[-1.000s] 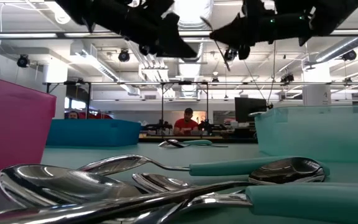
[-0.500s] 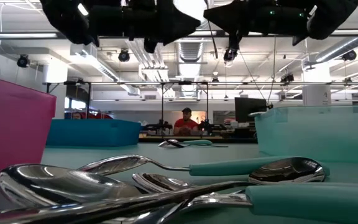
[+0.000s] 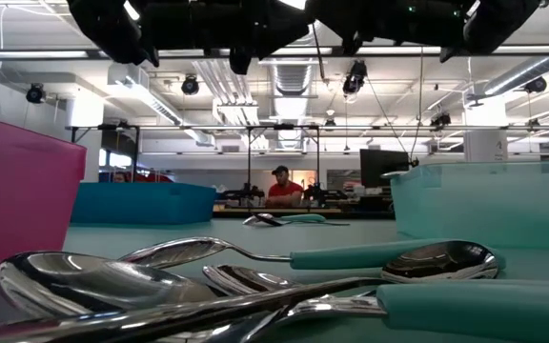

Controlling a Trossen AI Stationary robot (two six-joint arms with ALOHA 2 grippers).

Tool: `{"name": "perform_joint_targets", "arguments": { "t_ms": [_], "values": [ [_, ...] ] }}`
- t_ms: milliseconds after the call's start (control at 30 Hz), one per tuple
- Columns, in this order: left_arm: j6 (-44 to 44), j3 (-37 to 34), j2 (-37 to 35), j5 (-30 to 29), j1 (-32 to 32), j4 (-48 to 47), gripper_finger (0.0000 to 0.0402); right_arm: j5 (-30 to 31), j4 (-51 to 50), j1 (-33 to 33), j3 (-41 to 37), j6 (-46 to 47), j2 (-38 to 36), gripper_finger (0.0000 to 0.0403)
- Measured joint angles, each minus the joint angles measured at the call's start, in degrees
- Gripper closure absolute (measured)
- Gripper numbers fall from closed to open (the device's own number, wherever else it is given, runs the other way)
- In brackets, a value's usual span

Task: Sort silverware by color (type)
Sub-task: Put the top black spoon into the pink bin

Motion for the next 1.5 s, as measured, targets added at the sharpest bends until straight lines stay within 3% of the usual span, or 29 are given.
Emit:
{"name": "perform_joint_targets", "arguments": {
  "t_ms": [333, 567, 733, 867, 1067, 1233, 1500],
  "values": [
    [-2.5, 0.0, 0.0, 0.2, 0.0, -0.4, 0.0287, 0.0, 0.0, 1.9, 3.5, -3.2, 4.5, 0.0394],
    [-3.0, -0.4, 0.0, 0.4, 0.0, -0.3, 0.0387, 0.1, -0.3, 1.9, 3.6, -3.6, 3.3, 0.0394],
    [-3.7, -0.5, 0.0, 0.5, 0.1, -0.4, 0.0396, 0.2, -0.5, 1.9, 3.6, -1.6, 3.5, 0.0393],
    [-3.7, -0.5, 0.0, 0.7, 0.1, -0.9, 0.0401, 0.3, -2.8, 1.9, 3.6, 0.6, 3.2, 0.0375],
    [-3.7, -0.6, -2.2, 0.7, 0.1, -4.8, 0.0402, 0.4, -15.1, 1.9, 4.3, -0.4, -1.0, 0.0326],
    [-6.6, -0.7, -7.4, 2.8, -1.0, -19.8, 0.0401, 0.5, -26.8, 1.9, 5.1, 0.9, -7.4, 0.0288],
    [-23.8, -0.7, -24.1, 5.1, -10.7, -58.7, 0.0401, 4.7, -42.2, 2.1, 5.1, 9.1, -12.2, 0.0276]
  ]
}}
